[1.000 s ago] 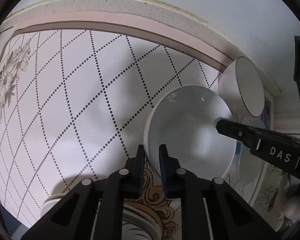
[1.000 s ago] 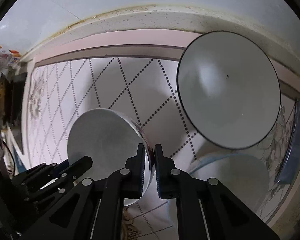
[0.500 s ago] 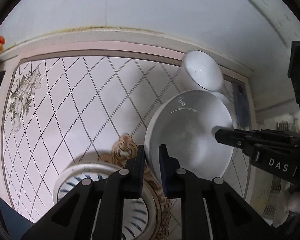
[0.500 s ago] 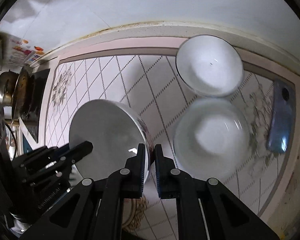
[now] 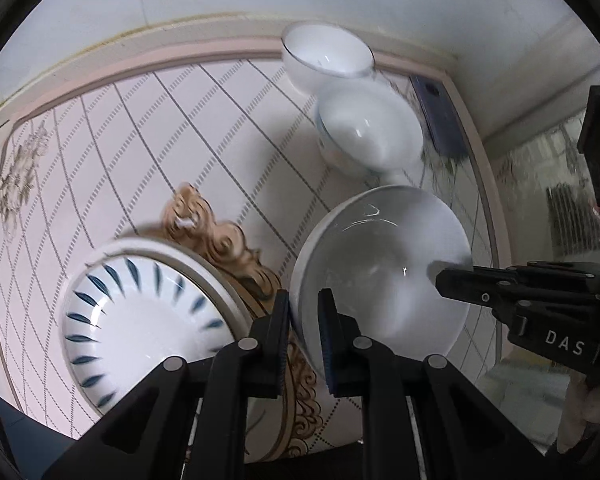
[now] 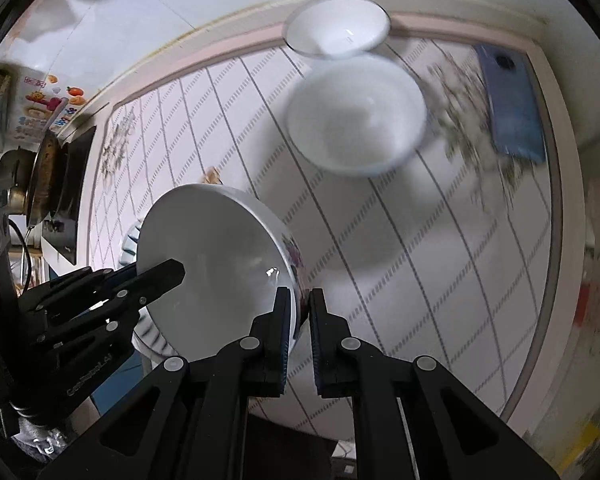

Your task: Organize plates and bowls

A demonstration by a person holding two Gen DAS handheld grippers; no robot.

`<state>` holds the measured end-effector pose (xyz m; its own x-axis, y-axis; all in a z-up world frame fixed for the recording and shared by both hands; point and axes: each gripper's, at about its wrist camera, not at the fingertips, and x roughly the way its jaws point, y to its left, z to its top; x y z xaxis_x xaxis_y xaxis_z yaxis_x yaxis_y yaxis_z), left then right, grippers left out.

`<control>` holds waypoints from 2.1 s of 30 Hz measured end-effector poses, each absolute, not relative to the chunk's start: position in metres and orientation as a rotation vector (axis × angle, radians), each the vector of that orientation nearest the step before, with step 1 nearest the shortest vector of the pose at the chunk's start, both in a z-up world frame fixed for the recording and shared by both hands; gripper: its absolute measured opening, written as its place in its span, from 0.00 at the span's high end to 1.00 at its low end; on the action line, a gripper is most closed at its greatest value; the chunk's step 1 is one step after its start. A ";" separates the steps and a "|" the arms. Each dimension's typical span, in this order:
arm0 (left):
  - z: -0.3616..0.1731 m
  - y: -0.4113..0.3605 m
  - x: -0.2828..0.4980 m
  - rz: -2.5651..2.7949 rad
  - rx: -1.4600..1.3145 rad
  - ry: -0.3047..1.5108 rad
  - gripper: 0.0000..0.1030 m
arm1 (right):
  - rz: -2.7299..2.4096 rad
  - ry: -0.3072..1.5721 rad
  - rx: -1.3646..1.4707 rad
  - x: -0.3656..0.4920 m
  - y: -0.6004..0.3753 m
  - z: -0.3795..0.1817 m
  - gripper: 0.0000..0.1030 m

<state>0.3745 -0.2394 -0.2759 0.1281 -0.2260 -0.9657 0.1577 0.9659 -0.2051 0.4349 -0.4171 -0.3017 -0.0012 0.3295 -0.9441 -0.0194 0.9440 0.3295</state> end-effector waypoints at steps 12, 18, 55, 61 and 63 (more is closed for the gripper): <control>-0.319 -0.273 0.358 -0.309 0.057 1.479 0.88 | 0.196 1.604 0.328 0.389 -0.452 -0.356 0.90; -0.331 -0.279 0.362 -0.309 0.088 1.509 0.88 | 0.192 1.622 0.350 0.385 -0.456 -0.371 0.90; -0.343 -0.301 0.533 -0.272 -0.047 1.510 0.86 | 0.164 1.492 0.669 0.556 -0.502 -0.415 0.82; -0.334 -0.303 0.531 -0.276 -0.041 1.478 0.86 | 0.157 1.499 0.606 0.556 -0.487 -0.409 0.83; -0.324 -0.301 0.526 -0.283 -0.032 1.464 0.86 | 0.158 1.494 0.605 0.553 -0.486 -0.405 0.83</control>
